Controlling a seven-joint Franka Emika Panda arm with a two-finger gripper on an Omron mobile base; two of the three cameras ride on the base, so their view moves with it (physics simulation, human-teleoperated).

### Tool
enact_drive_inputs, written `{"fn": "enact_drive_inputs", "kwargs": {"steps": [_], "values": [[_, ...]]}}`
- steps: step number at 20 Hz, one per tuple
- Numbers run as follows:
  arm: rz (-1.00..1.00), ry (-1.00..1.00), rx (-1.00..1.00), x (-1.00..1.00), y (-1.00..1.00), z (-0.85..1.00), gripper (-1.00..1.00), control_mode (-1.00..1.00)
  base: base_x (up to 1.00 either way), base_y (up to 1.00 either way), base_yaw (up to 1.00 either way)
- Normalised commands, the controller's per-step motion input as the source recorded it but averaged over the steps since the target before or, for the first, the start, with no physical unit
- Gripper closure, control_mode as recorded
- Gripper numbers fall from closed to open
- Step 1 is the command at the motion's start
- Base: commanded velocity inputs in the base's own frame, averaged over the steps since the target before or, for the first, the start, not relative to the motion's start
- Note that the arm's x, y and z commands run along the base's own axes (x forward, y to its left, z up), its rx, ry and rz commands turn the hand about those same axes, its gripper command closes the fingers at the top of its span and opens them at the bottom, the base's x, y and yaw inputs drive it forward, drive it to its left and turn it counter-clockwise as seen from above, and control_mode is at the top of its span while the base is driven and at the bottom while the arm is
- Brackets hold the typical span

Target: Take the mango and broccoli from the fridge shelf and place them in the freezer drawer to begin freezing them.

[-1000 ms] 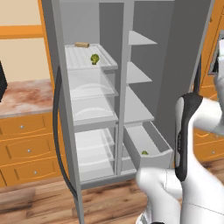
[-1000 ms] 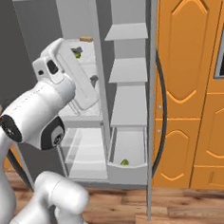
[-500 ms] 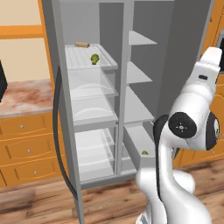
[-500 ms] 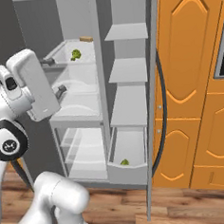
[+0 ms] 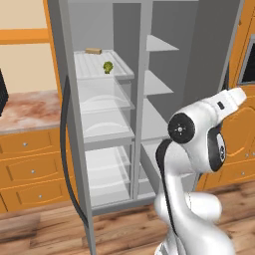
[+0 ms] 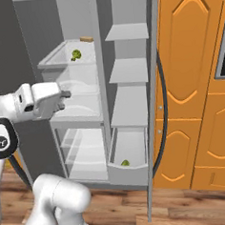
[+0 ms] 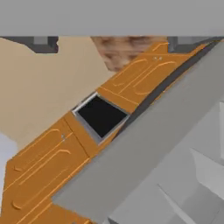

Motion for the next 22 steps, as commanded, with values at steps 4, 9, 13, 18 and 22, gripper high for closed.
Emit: {"fn": "enact_drive_inputs", "kwargs": {"steps": [4,9,13,18,22], "values": [[0.18,-0.01,0.81,-0.12,-0.02,-0.75,-1.0,-1.0,0.0,0.0,0.0],[0.26,0.02,0.66,-0.03,-0.01,-0.99,-1.0,-1.0,0.0,0.0,0.0],[0.32,0.07,0.49,0.0,0.06,-0.87,-1.0,-1.0,0.0,0.0,0.0],[0.26,0.02,0.27,0.0,0.5,-0.66,-1.0,-1.0,0.0,0.0,0.0],[0.09,0.0,0.05,-0.03,0.42,-0.46,-1.0,-1.0,0.0,0.0,0.0]]}}
